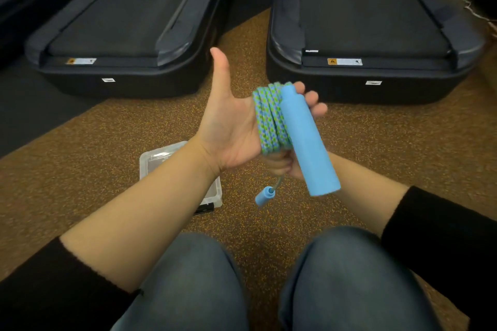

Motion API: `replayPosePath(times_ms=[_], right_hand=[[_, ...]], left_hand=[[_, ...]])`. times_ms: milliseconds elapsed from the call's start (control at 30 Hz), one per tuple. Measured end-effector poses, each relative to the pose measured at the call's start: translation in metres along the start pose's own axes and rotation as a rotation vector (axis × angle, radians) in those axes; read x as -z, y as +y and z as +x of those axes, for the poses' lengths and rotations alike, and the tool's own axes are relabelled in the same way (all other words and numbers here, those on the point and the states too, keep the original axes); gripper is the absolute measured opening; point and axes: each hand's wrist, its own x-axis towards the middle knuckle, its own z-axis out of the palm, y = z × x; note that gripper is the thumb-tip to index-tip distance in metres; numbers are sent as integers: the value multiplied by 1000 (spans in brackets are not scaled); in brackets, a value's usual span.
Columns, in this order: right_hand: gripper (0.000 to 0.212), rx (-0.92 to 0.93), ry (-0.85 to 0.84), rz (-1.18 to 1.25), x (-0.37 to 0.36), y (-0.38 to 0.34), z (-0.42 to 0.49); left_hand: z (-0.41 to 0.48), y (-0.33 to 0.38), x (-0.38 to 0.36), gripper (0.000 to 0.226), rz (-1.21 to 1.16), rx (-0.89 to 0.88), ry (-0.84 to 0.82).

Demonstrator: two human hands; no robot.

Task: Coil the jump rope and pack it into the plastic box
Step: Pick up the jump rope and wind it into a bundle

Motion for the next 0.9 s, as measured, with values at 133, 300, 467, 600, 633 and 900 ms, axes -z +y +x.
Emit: replayPosePath(times_ms=[133, 300, 467, 600, 633, 900], right_hand=[[56, -72, -121, 15, -25, 2, -24], [56, -17, 10, -109, -28, -9, -38], [46, 117, 107, -263, -30, -6, -52], [42, 204, 168, -402, -39, -8, -62], [42, 234, 190, -422, -42, -9, -65], [39, 389, 411, -412, -52, -21, -70]], left_hand=[[3, 4, 1, 101, -81, -189, 150], [2, 8, 6, 99, -104, -269, 218], [5, 16, 16, 95, -158, -365, 305], [7, 20, 23, 96, -119, -382, 386], [8, 19, 23, 96, -93, -386, 409], [13, 5, 26, 97, 168, -271, 497]])
